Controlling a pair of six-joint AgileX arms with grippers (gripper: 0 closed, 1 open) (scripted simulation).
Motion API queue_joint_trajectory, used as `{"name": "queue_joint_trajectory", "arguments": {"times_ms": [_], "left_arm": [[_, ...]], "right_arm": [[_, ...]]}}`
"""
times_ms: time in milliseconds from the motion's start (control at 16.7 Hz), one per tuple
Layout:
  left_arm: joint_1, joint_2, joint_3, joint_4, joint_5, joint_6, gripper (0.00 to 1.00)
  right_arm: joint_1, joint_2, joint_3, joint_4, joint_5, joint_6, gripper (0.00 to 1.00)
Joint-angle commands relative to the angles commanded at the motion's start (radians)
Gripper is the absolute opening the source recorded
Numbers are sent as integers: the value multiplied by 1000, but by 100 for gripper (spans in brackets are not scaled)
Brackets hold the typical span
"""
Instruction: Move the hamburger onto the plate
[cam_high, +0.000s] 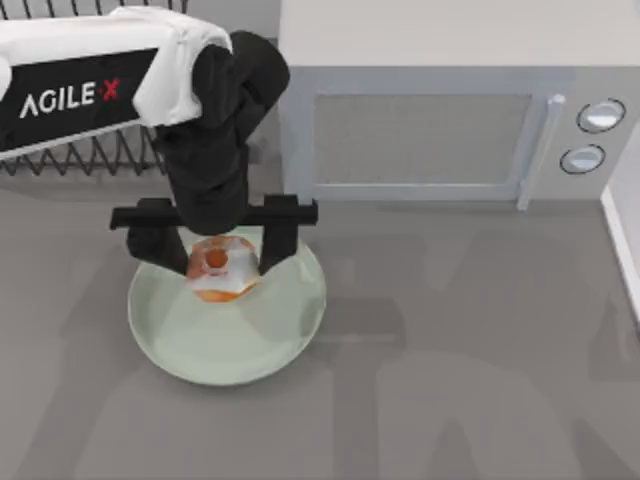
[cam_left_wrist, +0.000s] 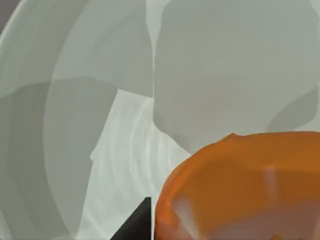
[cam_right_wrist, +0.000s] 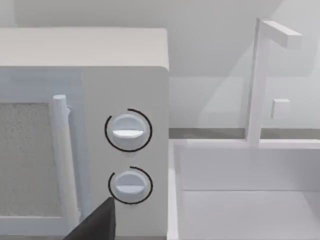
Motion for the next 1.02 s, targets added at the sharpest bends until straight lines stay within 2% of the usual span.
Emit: {"name": "queue_joint_trajectory", "arguments": {"times_ms": [300, 1020], "left_arm": [[-2, 17, -29, 33, 0, -1, 0], [-2, 17, -29, 33, 0, -1, 90]], "right_arm": [[0, 0, 0, 0, 0, 0, 100], [0, 0, 0, 0, 0, 0, 100]]}}
